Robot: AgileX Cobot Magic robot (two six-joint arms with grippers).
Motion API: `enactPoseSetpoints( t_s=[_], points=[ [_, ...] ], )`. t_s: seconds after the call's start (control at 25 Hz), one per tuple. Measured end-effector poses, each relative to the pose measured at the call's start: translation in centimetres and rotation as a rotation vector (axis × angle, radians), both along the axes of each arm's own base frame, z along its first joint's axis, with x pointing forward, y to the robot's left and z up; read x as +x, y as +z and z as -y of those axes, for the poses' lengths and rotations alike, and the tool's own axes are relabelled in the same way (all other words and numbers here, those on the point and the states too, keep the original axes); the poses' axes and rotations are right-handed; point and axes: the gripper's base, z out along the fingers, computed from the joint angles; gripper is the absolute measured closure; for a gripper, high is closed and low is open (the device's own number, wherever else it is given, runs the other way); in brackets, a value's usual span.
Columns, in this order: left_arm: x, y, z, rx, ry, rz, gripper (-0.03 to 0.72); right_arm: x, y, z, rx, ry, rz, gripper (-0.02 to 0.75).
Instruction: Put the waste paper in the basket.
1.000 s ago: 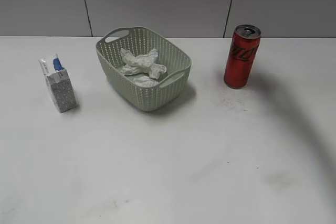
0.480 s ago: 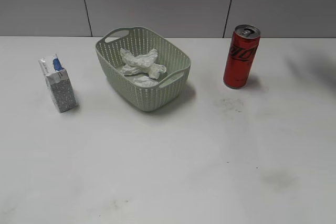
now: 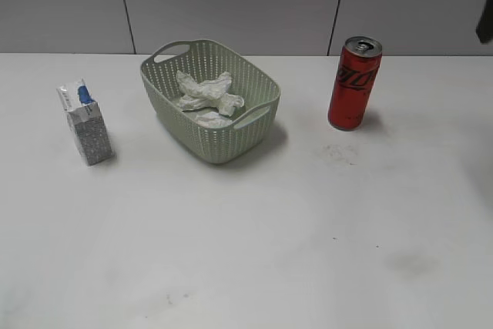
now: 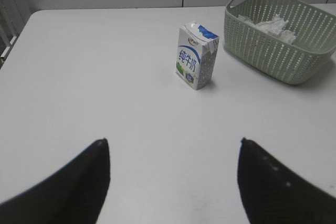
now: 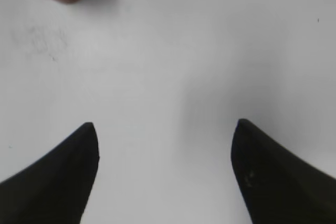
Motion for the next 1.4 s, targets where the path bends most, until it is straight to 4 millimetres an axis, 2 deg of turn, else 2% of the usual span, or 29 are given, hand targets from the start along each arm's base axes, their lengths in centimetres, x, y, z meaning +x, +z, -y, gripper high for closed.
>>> enactPoseSetpoints(
  t_s=[0.24,0.44,0.68,0.84,1.12,1.4],
  points=[
    [0.0,0.0,0.0,0.0,0.0,0.0,0.13,-9.4,-2.0,0.4,-0.029,-0.003,0.047,0.146],
    [0.0,0.0,0.0,0.0,0.0,0.0,0.13,-16.6,-4.8,0.5,-0.03,-0.007,0.081,0.146],
    [0.0,0.0,0.0,0.0,0.0,0.0,0.132,-23.3,-7.4,0.6,-0.028,-0.008,0.132,0.146],
    [0.0,0.0,0.0,0.0,0.0,0.0,0.132,-26.8,-8.1,0.6,-0.021,-0.01,0.209,0.146],
    [0.0,0.0,0.0,-0.001,0.0,0.0,0.132,-31.1,-6.1,0.5,0.014,-0.023,0.532,0.146],
    [0.0,0.0,0.0,-0.001,0.0,0.0,0.137,-34.5,-5.6,0.6,0.023,-0.024,0.771,0.146]
  ],
)
